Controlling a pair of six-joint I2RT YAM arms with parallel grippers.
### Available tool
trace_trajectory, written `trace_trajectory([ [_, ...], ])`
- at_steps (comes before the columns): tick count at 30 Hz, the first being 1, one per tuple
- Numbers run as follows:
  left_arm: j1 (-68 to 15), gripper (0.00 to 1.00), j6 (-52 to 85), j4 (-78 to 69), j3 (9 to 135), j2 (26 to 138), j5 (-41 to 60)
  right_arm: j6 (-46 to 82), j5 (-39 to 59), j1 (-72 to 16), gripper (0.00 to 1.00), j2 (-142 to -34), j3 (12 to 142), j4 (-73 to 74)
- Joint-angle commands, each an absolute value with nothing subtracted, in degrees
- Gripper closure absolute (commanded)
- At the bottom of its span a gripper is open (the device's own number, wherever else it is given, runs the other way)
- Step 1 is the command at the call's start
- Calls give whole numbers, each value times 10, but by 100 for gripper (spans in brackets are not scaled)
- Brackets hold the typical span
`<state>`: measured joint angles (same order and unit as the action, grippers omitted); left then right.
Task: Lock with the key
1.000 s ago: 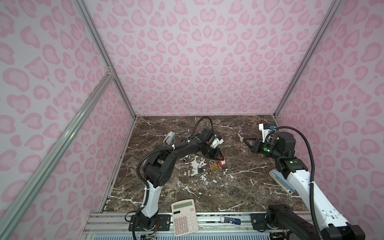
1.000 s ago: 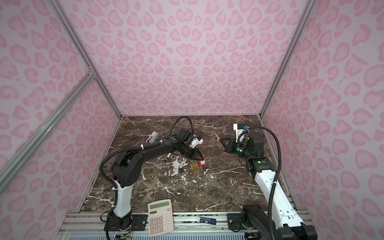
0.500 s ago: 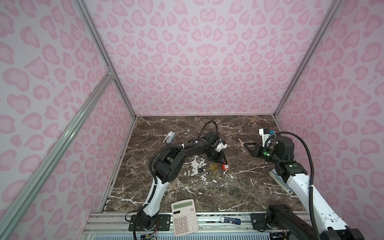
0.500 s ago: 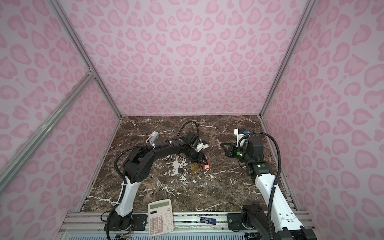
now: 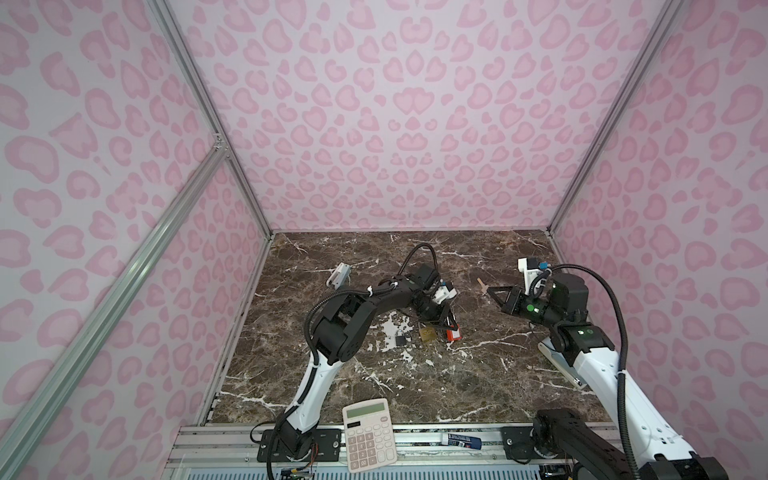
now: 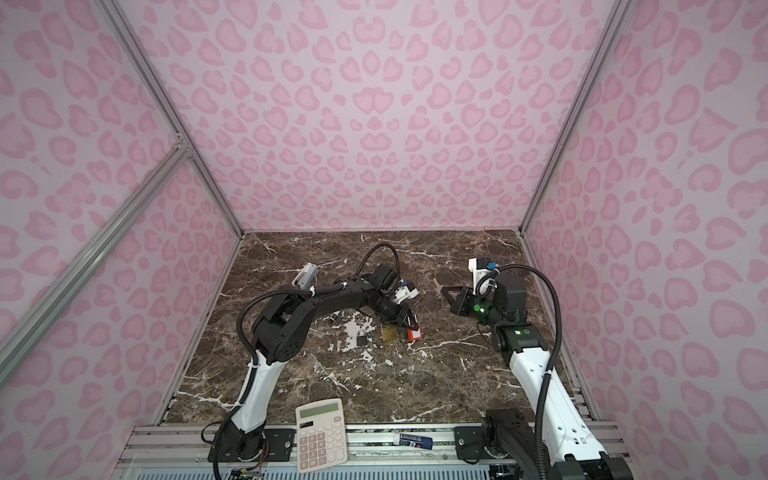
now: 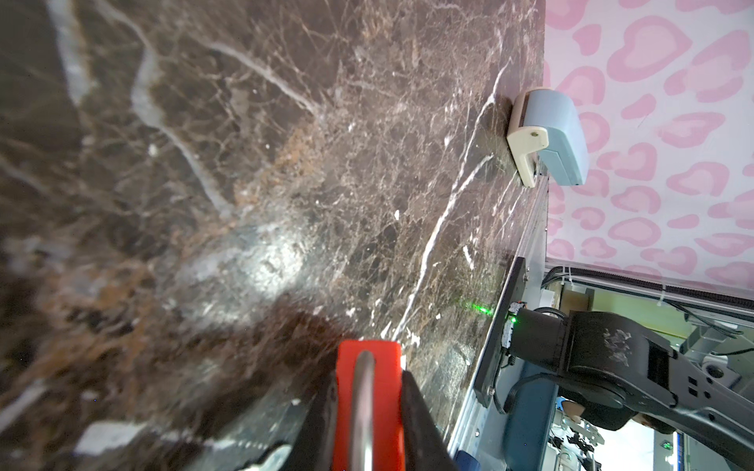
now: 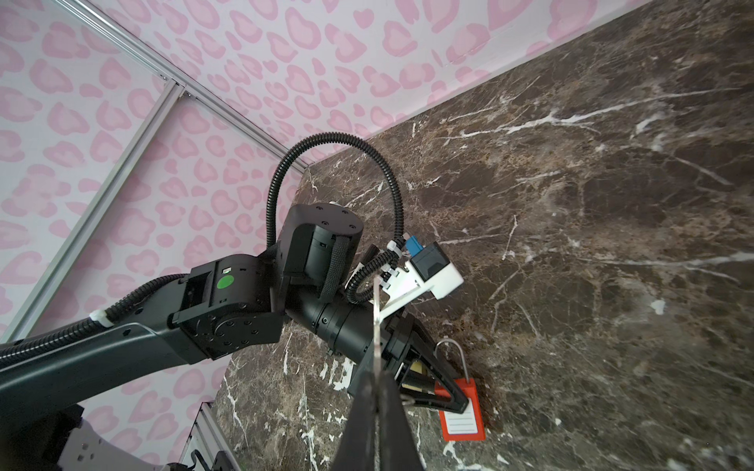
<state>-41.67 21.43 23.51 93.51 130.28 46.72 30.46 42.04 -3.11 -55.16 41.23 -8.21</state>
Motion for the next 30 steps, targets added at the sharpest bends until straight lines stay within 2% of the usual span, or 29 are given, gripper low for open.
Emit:
trace_trajectory([
  [1, -417, 84, 214, 238, 947, 1311, 474, 303, 419, -31, 100, -549, 408, -77],
  [16, -417, 65, 213, 251, 950, 1308, 459, 303, 417, -32, 100, -546, 404, -82],
  [18, -417, 65, 212, 250, 949, 1306, 457, 305, 417, -32, 100, -546, 403, -82],
  [19, -417, 59, 211, 250, 948, 1305, 457, 305, 418, -31, 100, -547, 403, -81],
  [30, -415, 52, 208, 246, 939, 1286, 431, 306, 419, -32, 100, -548, 402, -79],
])
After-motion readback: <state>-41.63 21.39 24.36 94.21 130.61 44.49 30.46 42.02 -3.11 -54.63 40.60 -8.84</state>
